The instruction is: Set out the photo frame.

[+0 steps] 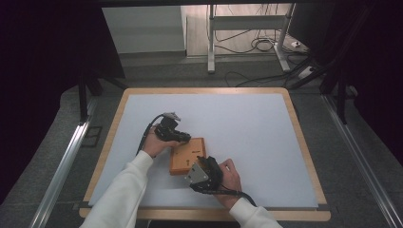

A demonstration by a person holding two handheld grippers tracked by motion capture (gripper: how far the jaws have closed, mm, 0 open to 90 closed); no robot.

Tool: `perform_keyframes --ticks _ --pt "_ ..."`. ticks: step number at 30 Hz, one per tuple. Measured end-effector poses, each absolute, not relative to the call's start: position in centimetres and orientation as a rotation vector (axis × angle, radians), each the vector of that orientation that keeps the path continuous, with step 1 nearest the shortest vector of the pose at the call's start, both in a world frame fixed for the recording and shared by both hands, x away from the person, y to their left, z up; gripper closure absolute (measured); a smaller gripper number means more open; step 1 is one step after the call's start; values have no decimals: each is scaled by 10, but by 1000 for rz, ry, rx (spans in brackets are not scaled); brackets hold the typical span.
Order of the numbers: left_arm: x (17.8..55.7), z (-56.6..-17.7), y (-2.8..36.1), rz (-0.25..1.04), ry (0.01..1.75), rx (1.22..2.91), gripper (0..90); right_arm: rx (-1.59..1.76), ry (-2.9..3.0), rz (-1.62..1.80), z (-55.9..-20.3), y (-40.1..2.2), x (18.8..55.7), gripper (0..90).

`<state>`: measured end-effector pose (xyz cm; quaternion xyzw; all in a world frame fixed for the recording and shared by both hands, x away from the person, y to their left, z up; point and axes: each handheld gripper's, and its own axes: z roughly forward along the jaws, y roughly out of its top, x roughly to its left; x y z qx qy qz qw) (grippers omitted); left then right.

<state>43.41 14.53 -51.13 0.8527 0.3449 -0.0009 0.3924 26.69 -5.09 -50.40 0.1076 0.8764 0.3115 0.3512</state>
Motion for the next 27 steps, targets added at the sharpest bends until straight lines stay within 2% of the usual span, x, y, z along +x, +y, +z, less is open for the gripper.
perform_keyframes --ticks 6,13,17,19,27 --pt "425 -503 160 62 928 2125 558 299 2250 829 -498 -54 271 412" --pt "405 -499 186 87 962 2070 385 302 2257 827 -497 -55 271 410" --pt "392 -501 201 74 975 2039 362 301 2262 823 -497 -55 271 407" --pt "381 -501 207 133 976 2062 356 301 2265 819 -498 -55 271 406" --pt "363 -506 217 209 969 2086 349 300 2274 821 -498 -54 271 405"
